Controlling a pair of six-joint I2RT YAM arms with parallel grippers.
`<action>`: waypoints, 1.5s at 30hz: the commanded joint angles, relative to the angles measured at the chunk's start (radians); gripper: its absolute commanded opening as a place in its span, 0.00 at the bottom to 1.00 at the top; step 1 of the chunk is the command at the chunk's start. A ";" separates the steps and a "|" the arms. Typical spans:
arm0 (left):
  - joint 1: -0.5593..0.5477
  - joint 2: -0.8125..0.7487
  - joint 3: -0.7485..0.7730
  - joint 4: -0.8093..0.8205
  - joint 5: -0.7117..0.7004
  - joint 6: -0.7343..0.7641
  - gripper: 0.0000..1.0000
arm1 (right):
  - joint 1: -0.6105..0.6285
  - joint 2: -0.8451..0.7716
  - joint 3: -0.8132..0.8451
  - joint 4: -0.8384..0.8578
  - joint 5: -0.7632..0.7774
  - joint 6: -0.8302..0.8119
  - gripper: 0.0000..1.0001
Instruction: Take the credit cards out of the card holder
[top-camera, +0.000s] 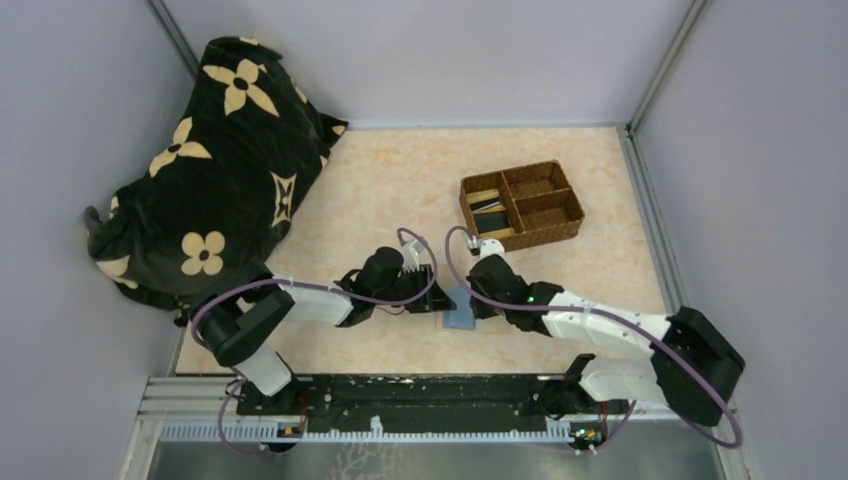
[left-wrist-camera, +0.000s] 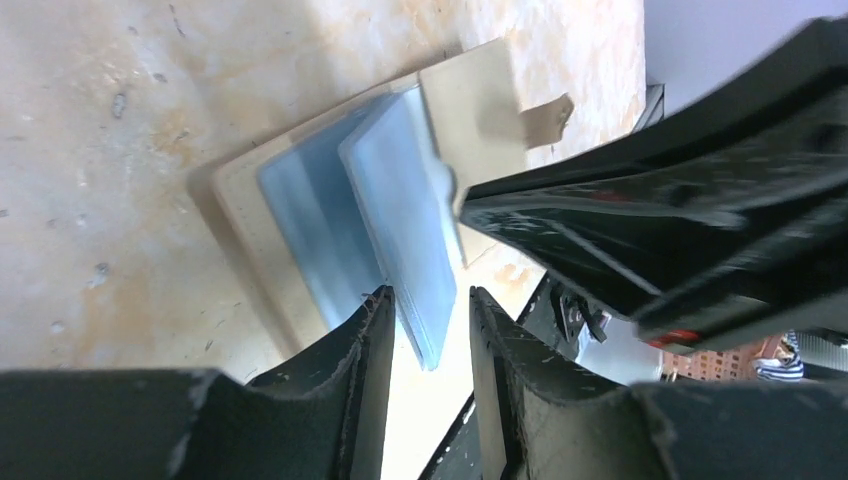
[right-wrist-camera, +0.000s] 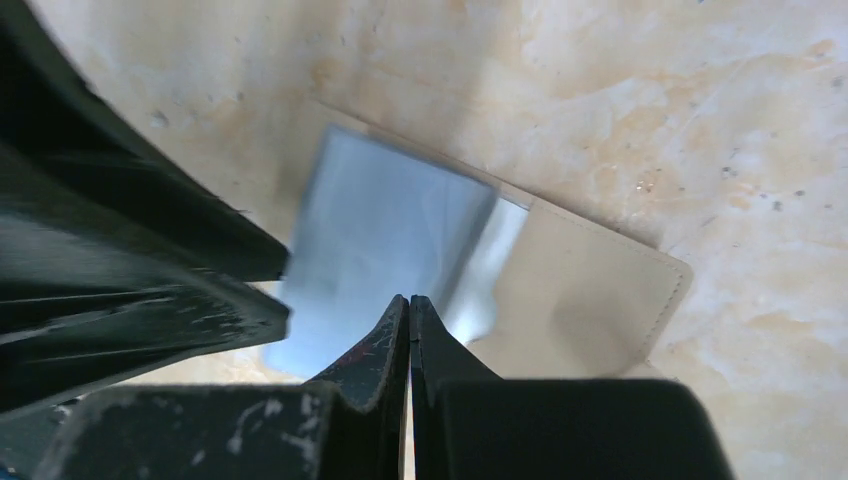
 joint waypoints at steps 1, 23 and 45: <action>-0.018 0.067 0.051 0.065 0.049 -0.004 0.39 | -0.008 -0.121 0.010 -0.063 0.056 0.038 0.00; -0.062 0.173 0.286 -0.044 0.082 0.046 0.39 | -0.029 -0.395 0.001 -0.335 0.225 0.093 0.00; -0.088 0.068 0.197 -0.128 -0.104 0.114 0.51 | -0.095 -0.320 -0.050 -0.122 0.102 0.051 0.00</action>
